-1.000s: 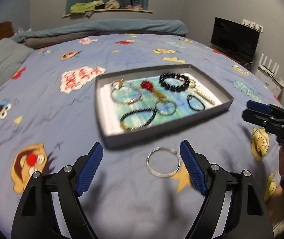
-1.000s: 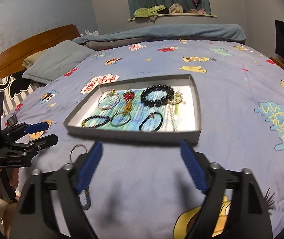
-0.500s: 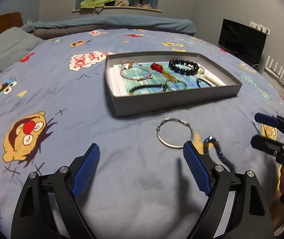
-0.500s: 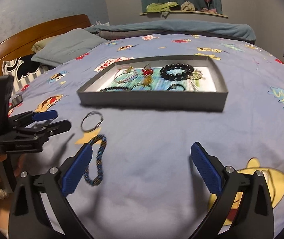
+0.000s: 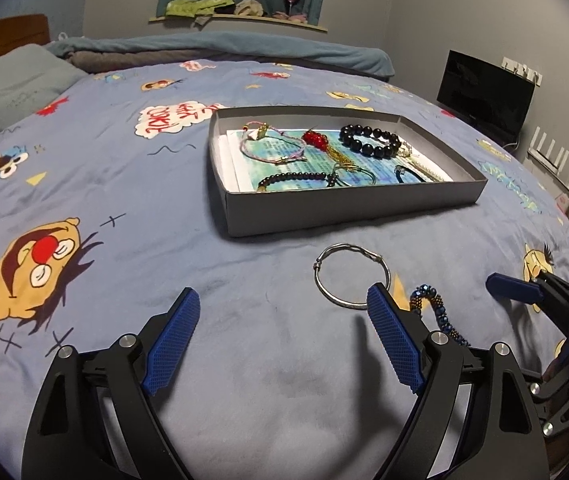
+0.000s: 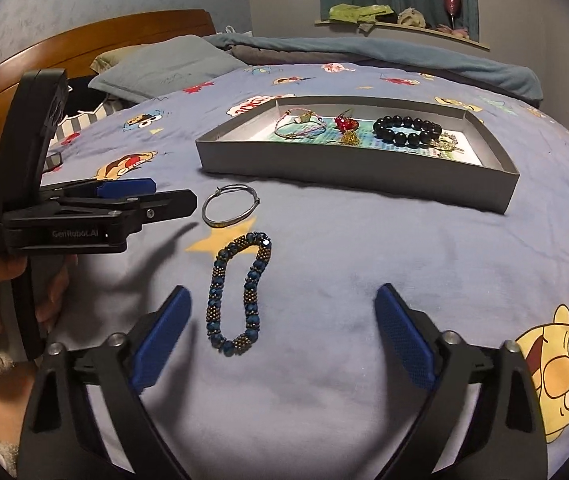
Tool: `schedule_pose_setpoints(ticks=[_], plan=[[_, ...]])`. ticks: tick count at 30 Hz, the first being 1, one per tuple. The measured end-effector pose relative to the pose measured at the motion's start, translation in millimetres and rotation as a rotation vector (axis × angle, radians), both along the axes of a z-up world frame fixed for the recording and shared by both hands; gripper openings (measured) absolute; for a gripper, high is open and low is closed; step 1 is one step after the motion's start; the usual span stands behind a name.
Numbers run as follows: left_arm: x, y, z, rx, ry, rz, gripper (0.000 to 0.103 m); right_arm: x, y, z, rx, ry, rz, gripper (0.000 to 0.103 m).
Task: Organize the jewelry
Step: 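Move both open tools to the remaining hoop and blue bead bracelet, then grasp the blue bead bracelet with right tool while left grasps silver hoop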
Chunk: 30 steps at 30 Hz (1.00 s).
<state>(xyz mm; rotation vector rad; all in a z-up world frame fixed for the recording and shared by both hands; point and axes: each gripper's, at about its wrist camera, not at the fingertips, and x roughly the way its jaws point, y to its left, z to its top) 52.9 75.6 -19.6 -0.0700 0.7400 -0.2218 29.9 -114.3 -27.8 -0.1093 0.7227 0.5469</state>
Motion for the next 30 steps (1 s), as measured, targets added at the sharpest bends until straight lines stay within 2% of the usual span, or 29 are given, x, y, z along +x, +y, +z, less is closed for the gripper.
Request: schedule_pose_setpoints(ticks=[9, 10, 12, 13, 18, 30], plan=[[6.5, -3.1, 3.0, -0.021, -0.01, 0.012, 0.084, 1.4, -2.1, 0.8, 0.021, 0.006, 0.002, 0.063], [7.7, -4.2, 3.4, -0.023, -0.009, 0.009, 0.082, 1.5, -1.8, 0.8, 0.022, 0.007, 0.005, 0.058], [10.9, -7.3, 3.8, -0.018, -0.007, -0.001, 0.067, 1.2, -0.1, 0.0, 0.017, 0.011, 0.013, 0.049], [13.3, -10.4, 3.2, -0.011, -0.002, -0.011, 0.064, 0.8, 0.8, -0.7, 0.013, 0.012, 0.017, 0.044], [20.5, -22.4, -1.6, 0.002, 0.021, -0.052, 0.046, -1.5, 5.2, -3.5, 0.006, 0.022, 0.041, 0.039], [31.6, -23.6, -16.6, 0.011, 0.072, -0.046, 0.031, 3.4, 13.2, -13.0, -0.033, 0.043, 0.03, 0.025]])
